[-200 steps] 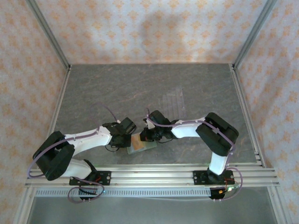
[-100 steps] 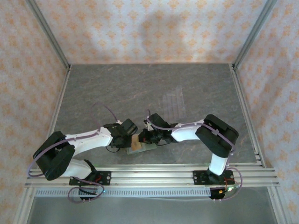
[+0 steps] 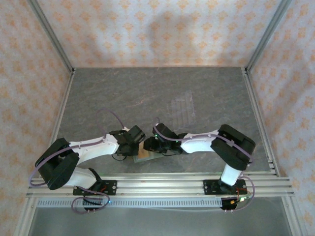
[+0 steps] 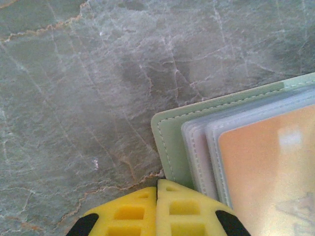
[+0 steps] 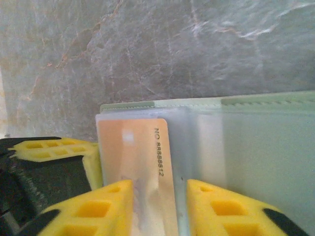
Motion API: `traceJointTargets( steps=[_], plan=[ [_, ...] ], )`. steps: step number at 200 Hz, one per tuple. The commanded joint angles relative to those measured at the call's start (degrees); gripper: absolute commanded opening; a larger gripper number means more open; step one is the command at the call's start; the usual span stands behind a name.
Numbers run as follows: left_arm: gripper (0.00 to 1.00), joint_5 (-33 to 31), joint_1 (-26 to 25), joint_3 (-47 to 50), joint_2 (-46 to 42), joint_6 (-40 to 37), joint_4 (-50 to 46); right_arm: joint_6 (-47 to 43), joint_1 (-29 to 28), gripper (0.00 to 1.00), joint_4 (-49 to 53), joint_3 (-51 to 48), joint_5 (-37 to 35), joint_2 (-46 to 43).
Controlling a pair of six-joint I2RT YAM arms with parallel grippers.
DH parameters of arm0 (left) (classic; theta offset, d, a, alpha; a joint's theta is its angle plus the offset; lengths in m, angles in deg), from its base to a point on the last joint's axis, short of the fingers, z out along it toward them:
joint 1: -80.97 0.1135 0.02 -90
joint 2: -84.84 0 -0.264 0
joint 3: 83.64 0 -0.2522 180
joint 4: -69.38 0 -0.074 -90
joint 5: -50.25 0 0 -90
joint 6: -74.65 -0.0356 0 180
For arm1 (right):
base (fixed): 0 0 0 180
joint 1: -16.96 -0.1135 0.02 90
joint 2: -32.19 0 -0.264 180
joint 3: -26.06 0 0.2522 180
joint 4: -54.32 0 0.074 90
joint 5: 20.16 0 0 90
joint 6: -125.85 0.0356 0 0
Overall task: Put the credit cards into the card holder
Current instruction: Insert the credit card into the card slot.
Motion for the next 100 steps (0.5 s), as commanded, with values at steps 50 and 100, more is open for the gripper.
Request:
traceJointTargets(
  steps=[50, 100],
  plan=[
    [0.0, 1.0, -0.4, 3.3, 4.4, 0.9, 8.1, -12.8, 0.7, 0.51, 43.2, 17.8, -18.4, -7.9],
    [0.0, 0.9, -0.4, 3.7, 3.8, 1.0, 8.3, -13.6, 0.5, 0.62, 50.7, 20.7, -25.7, -2.6]
  ],
)
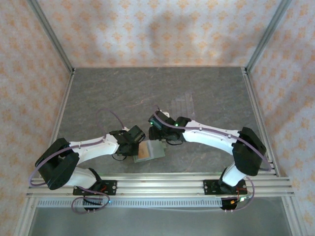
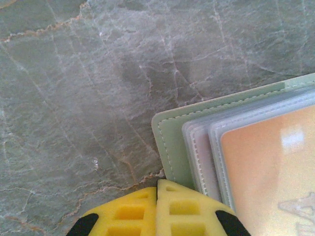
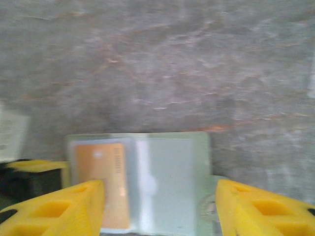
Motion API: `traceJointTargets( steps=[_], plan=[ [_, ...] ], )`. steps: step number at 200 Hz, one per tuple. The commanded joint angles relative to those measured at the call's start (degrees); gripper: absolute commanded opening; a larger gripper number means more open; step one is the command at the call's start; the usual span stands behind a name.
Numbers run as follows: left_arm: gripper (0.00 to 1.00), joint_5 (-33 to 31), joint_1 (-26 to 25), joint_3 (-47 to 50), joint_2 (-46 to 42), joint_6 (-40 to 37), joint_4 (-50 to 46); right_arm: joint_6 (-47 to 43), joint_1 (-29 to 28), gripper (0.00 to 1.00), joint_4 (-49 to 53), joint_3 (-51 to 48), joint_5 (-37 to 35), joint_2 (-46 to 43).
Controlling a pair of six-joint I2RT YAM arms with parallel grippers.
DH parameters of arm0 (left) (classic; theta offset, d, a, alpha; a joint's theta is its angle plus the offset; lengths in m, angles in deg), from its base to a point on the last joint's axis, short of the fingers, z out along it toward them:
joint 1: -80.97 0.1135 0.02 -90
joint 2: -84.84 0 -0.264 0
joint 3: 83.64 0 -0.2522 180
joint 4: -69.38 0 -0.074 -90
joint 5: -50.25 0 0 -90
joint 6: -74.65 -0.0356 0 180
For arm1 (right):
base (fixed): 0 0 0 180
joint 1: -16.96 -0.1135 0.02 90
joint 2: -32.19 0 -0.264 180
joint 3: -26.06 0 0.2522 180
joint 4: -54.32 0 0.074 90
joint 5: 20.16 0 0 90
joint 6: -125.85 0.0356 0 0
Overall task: Put the credit cards into the card holder
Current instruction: Insert the credit card into the card slot, then close the card holder at the center of the table.
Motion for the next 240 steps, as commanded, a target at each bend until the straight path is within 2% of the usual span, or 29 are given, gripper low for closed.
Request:
traceJointTargets(
  steps=[1, 32, 74, 131, 188, 211, 240],
  plan=[
    [0.0, 1.0, -0.4, 3.7, 3.8, 1.0, 8.2, -1.4, 0.2, 0.62, 8.3, -0.3, -5.8, 2.4],
    [0.0, 1.2, -0.4, 3.6, 4.0, 0.8, 8.3, 0.0, 0.2, 0.6, 4.9, -2.8, -4.4, 4.8],
    [0.0, 1.4, -0.4, 2.9, 3.7, 0.1, 7.8, 0.2, 0.3, 0.43, 0.9, -3.8, -1.5, 7.1],
    [0.0, 0.4, -2.8, -0.4, 5.0, -1.1, 7.1, -0.5, 1.8, 0.0, 2.3, -5.2, -0.2, 4.5],
    [0.0, 3.0, -6.8, -10.0, 13.2, 0.6, 11.3, -3.2, 6.9, 0.0, 6.2, -5.6, 1.9, -5.6],
    [0.0, 4.9, -7.3, -13.1, 15.8, 1.9, 13.7, -3.0, 7.0, 0.0, 3.1, -5.2, 8.4, -7.0],
    [0.0, 5.7, -7.2, -15.0, 16.2, 3.7, 14.7, 1.8, 6.2, 0.0, -8.7, -6.7, 18.2, -5.6]
  ],
)
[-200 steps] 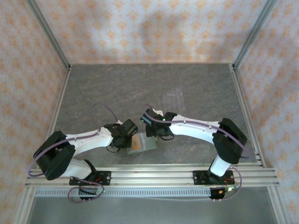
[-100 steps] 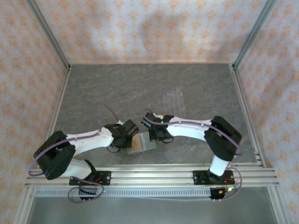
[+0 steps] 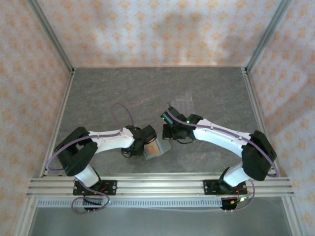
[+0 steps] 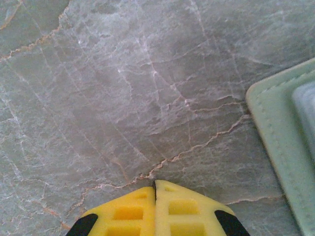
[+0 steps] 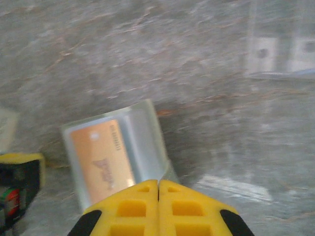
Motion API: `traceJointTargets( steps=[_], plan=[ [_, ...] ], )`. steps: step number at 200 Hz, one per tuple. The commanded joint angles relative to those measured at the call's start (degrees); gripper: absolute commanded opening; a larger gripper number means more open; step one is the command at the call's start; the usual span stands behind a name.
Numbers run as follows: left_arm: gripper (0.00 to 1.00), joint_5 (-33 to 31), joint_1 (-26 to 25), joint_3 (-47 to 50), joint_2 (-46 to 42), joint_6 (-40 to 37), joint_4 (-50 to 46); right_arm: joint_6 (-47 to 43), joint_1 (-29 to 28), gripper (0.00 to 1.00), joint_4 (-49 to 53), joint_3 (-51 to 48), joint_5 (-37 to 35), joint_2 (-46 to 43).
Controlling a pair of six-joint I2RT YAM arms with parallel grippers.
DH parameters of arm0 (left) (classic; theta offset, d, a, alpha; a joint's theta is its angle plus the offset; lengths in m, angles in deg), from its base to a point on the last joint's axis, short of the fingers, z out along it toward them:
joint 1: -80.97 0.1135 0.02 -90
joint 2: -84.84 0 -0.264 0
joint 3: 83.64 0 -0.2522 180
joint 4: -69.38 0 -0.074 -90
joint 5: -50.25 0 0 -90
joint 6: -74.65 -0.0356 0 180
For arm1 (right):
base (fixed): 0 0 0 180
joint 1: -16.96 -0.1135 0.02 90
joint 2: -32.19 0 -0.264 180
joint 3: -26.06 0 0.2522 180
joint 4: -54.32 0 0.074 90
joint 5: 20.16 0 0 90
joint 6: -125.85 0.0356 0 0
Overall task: Put the credit cards into the card holder
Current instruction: Close the card holder at the center of the table.
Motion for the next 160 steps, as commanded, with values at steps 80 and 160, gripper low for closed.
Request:
traceJointTargets(
  steps=[80, 160],
  plan=[
    [0.0, 15.2, 1.2, 6.5, -1.7, 8.8, 35.4, 22.0, -4.0, 0.0, -41.3, -7.7, 19.3, 7.4],
    [0.22, 1.8, 1.9, 13.2, -24.4, 14.2, 19.8, 23.0, -6.9, 0.02, -35.0, -9.1, 15.1, 14.3]
  ],
)
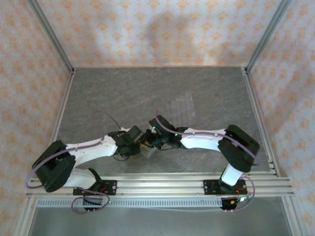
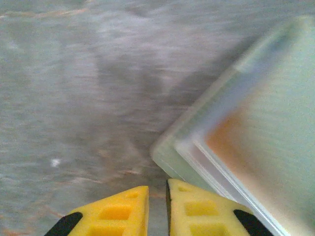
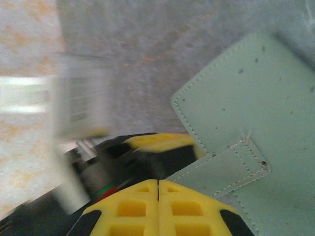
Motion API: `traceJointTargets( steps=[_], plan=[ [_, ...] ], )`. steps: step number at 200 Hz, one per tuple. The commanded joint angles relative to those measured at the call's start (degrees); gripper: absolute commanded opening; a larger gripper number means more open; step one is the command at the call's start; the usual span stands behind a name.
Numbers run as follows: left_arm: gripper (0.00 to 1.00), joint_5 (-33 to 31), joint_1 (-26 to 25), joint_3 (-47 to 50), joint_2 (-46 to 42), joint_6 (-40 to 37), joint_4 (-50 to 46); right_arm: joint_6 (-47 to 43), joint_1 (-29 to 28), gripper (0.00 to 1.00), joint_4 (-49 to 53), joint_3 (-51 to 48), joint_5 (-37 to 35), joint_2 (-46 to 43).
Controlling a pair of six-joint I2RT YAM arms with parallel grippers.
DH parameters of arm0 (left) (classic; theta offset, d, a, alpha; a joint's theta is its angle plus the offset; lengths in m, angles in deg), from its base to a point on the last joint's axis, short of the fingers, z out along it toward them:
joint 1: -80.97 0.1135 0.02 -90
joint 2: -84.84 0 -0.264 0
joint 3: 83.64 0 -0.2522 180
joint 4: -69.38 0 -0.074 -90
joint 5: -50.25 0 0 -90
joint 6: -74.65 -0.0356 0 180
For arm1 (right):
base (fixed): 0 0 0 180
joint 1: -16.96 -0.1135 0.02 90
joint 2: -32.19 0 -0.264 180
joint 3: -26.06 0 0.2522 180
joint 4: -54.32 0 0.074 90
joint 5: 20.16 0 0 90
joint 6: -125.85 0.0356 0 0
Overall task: Put the credit cards into the card holder
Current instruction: Close the card holder at the center of the table, then turn over the card holder at the bottom-center of the table.
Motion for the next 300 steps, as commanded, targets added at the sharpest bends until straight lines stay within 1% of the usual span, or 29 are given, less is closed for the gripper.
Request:
traceJointTargets(
  steps=[1, 9, 23, 39, 53, 67, 84, 97, 119, 135, 155, 167, 182, 207, 221, 252, 278, 300],
  plan=[
    [0.23, -4.5, -1.6, -0.2, -7.1, 2.9, 4.6, -0.5, -0.4, 0.02, 5.2, -0.5, -4.0, 3.0],
    [0.23, -5.1, -1.6, -0.1, -9.3, 2.7, 2.0, -1.3, -0.7, 0.05, 6.8, 0.0, -4.4, 3.3],
    [0.23, -6.6, -1.8, -1.3, -13.2, 2.4, -4.3, -2.7, -0.9, 0.16, 9.6, 1.2, -4.6, 4.2],
    [0.23, -8.7, -1.9, -2.7, -17.5, 2.6, -11.6, -3.6, -0.9, 0.21, 9.9, 1.4, -4.7, 3.7],
    [0.25, -10.3, -1.8, -4.1, -20.7, 2.4, -16.5, -5.3, -0.9, 0.32, 10.8, 2.6, -4.2, 2.1],
    [0.29, -10.5, -1.6, -5.2, -22.4, 1.5, -17.9, -8.5, -0.9, 0.43, 14.7, 5.7, -2.3, 0.4],
    [0.31, -6.8, 0.5, -7.4, -21.2, -0.4, -17.1, -13.1, -0.5, 0.53, 22.7, 10.3, -0.8, -1.3],
    [0.31, -4.6, 1.8, -10.2, -18.6, -1.5, -16.7, -15.8, 0.3, 0.56, 27.9, 12.7, 0.1, -2.6],
    [0.32, -3.3, 2.8, -15.5, -13.2, -3.3, -16.5, -18.2, 3.2, 0.61, 32.6, 13.3, 1.3, -5.6],
    [0.32, -1.5, 3.7, -18.3, -9.3, -4.0, -15.5, -21.2, 6.4, 0.61, 37.7, 13.9, -0.5, -7.0],
    [0.32, -1.7, 3.7, -21.0, -5.8, -4.5, -15.0, -24.3, 10.0, 0.55, 40.6, 14.1, -3.5, -7.5],
    [0.32, -1.5, 3.8, -22.0, -4.2, -5.0, -13.7, -25.7, 11.2, 0.43, 42.1, 15.0, -4.9, -5.9],
    [0.31, -0.6, 3.8, -24.6, -0.8, -6.2, -14.0, -26.8, 11.2, 0.32, 42.1, 15.9, -4.5, -3.0],
    [0.28, 0.6, 3.8, -25.2, 3.9, -6.6, -11.4, -26.2, 11.1, 0.24, 37.8, 13.5, -2.7, 0.6],
    [0.25, 1.9, 3.8, -25.7, 6.9, -6.6, -10.7, -25.9, 10.4, 0.23, 35.4, 11.9, -2.7, 1.5],
    [0.21, 3.1, 3.7, -26.3, 11.9, -6.6, -9.3, -25.7, 7.8, 0.24, 34.0, 9.6, -6.4, 4.3],
    [0.2, 3.5, 3.6, -23.5, 14.2, -6.6, -6.9, -24.0, 7.3, 0.27, 31.2, 7.6, -6.2, 4.6],
    [0.17, 3.8, 3.5, -21.8, 16.5, -6.4, -6.0, -24.4, 7.4, 0.32, 32.7, 8.5, -6.9, 4.2]
  ],
)
